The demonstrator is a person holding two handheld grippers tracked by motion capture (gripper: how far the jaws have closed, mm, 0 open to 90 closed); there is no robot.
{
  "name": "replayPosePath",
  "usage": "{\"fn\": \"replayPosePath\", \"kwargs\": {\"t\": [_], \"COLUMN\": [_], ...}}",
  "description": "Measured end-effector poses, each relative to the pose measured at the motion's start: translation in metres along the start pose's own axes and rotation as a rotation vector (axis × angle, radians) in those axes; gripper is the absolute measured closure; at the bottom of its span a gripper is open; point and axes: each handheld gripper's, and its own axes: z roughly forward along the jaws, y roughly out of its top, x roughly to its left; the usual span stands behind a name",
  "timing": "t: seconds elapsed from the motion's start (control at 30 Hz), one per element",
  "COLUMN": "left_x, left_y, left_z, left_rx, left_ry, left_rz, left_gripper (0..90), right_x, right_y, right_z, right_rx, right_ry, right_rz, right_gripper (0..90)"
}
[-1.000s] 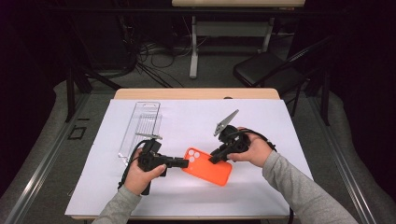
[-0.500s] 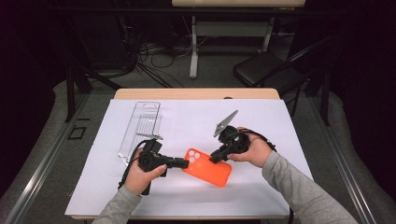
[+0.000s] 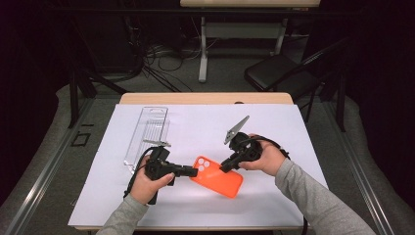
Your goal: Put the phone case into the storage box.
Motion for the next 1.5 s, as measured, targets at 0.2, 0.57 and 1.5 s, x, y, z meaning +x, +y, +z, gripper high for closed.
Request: {"fn": "replayPosePath", "kwargs": {"t": [0.2,0.57,1.5], "left_x": [0.0005,0.0016,0.003], "left_y": [0.0003,0.0007,0.0013], "left_z": [-0.0011,-0.0015,-0.0012], "left_rx": [-0.003,0.003,0.001], "left_ry": [-0.006,-0.016,-0.014], "left_rz": [0.005,0.014,0.011], "left_gripper": [78.5,78.5,77.9], "right_x": [-0.0002,-0.0011,0.0], "right_y": [0.0001,-0.0003,0.0003], "right_z": [-0.0011,-0.0005,0.0006], "right_rx": [0.004,0.012,0.025], "right_ry": [0.022,0.051,0.05], "right_rz": [0.016,0.024,0.036], "right_gripper": [82.5,83.0,83.5]}}
